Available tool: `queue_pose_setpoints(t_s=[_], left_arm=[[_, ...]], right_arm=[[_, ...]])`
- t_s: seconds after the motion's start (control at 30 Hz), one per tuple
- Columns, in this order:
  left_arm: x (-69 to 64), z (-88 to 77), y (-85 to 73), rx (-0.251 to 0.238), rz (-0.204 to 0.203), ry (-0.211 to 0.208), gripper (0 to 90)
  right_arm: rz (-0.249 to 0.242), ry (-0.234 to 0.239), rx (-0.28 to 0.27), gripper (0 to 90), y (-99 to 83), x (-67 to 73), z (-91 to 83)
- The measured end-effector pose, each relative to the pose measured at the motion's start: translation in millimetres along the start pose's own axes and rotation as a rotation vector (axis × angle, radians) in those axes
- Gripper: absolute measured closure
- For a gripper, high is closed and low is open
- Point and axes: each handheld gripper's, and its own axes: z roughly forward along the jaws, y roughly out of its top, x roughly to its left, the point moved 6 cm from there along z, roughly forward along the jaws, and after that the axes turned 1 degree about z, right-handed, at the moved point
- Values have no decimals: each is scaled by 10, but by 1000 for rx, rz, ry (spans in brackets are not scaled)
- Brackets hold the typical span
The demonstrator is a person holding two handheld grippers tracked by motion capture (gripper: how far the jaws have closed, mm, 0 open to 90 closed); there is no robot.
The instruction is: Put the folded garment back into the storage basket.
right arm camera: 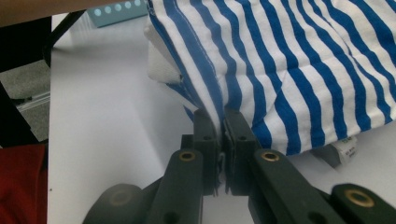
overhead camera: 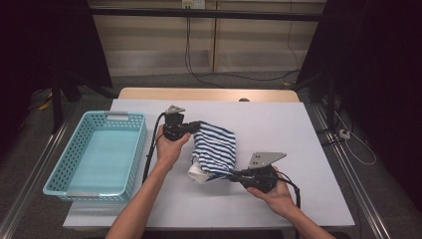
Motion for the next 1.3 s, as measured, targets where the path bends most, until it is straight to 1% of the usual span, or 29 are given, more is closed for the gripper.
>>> queue_pose_setpoints(t_s=[0.07,0.17,0.23,0.3,0.33,0.47,0.5,0.53,0.57,0.63,0.67,0.7,0.83,0.87,0.97,1.0,1.03,1.1,1.17,1.23,1.27,1.3], left_arm=[[6,-8,3,3,2,1,849],[14,-15,31,0,-4,-5,848],[12,-16,38,-2,-3,-1,849],[1,-21,54,-7,1,-6,849],[6,-31,71,-7,9,-3,849],[21,-38,84,-11,3,-2,849],[23,-52,73,6,1,-9,849],[23,-52,73,6,1,-9,849],[36,-59,89,-12,5,-2,849],[34,-65,90,-11,4,1,849],[41,-74,87,-2,15,3,849],[27,-80,104,-11,11,6,849],[6,-91,135,-24,2,1,849],[9,-95,145,-21,12,3,849],[7,-107,175,-25,15,6,849],[2,-116,181,-19,13,4,849],[4,-116,198,-32,13,10,849],[5,-129,222,-36,19,9,849],[1,-146,239,-43,16,9,849],[-1,-172,244,-38,10,5,850],[10,-178,254,-47,20,12,849],[14,-196,262,-48,20,12,849]], right_arm=[[6,9,-10,855,18,14,0],[0,10,-18,855,33,16,0],[3,14,-22,855,40,20,-3],[9,16,-26,855,44,23,-5],[10,17,-29,855,51,21,-7],[11,14,-34,855,68,19,-6],[8,8,-36,855,77,9,-4],[8,8,-36,855,77,9,-4],[9,9,-41,855,86,17,0],[7,8,-39,855,89,24,3],[6,8,-39,855,92,28,2],[6,10,-42,855,98,38,2],[6,7,-58,855,131,56,-21],[4,2,-63,855,139,54,-28],[5,-3,-70,855,150,45,-37],[10,-9,-79,855,165,43,-42],[10,-9,-79,855,165,43,-42],[8,-11,-87,856,190,49,-45],[10,-11,-89,856,198,54,-46],[6,-14,-97,856,218,57,-49],[2,-17,-101,856,232,61,-50],[7,-14,-105,856,243,72,-50]])
